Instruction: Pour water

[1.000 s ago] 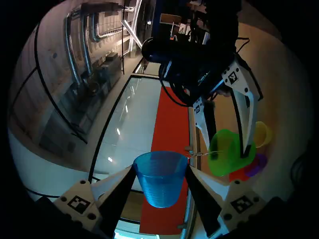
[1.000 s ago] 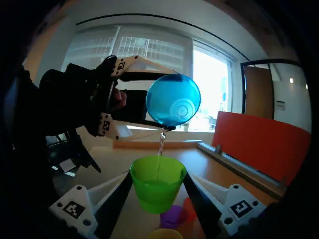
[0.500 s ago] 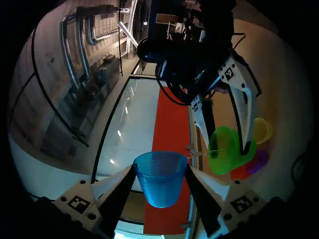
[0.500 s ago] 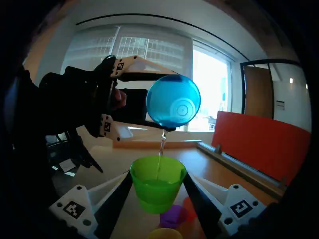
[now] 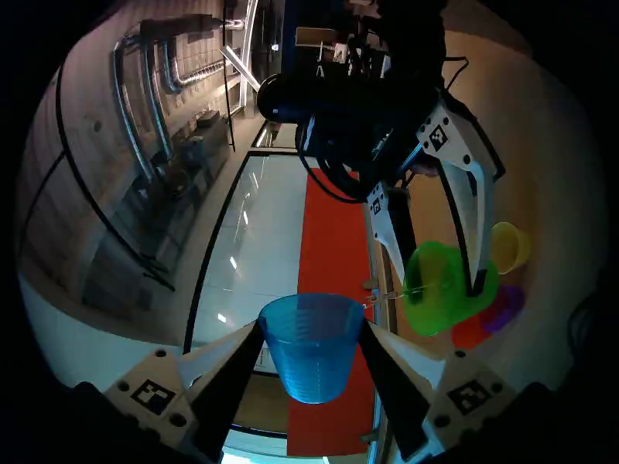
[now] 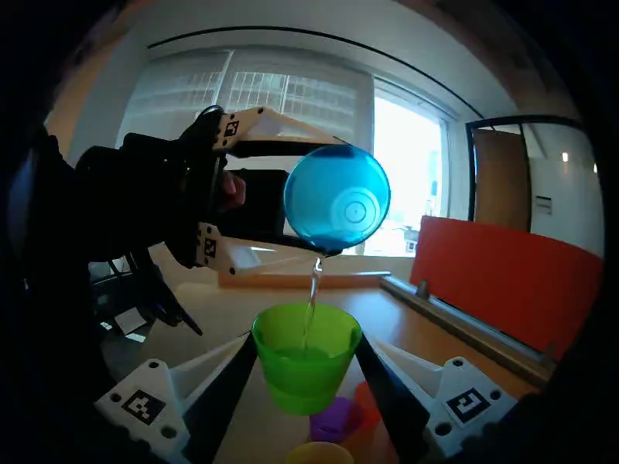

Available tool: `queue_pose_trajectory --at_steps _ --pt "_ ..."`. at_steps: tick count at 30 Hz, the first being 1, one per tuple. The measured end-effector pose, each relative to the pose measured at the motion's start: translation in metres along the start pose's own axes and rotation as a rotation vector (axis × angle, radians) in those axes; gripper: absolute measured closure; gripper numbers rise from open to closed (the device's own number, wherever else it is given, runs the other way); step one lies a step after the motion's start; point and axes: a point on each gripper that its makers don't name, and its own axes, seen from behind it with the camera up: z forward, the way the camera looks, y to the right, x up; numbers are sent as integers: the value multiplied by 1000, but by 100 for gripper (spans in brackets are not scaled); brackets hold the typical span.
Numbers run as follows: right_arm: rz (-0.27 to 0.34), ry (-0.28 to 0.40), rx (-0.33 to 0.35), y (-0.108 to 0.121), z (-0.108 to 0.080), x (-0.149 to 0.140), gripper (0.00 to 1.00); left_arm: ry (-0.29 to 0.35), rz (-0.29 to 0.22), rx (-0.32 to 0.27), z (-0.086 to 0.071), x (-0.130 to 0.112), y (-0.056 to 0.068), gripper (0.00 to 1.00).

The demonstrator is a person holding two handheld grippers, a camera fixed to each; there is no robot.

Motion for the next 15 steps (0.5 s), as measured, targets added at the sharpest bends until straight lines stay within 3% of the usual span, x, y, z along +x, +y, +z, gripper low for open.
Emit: queue_pose_trajectory --at_steps 15 --pt "-3 1 -3 1 -1 1 10 -1 25 -6 -2 5 4 14"
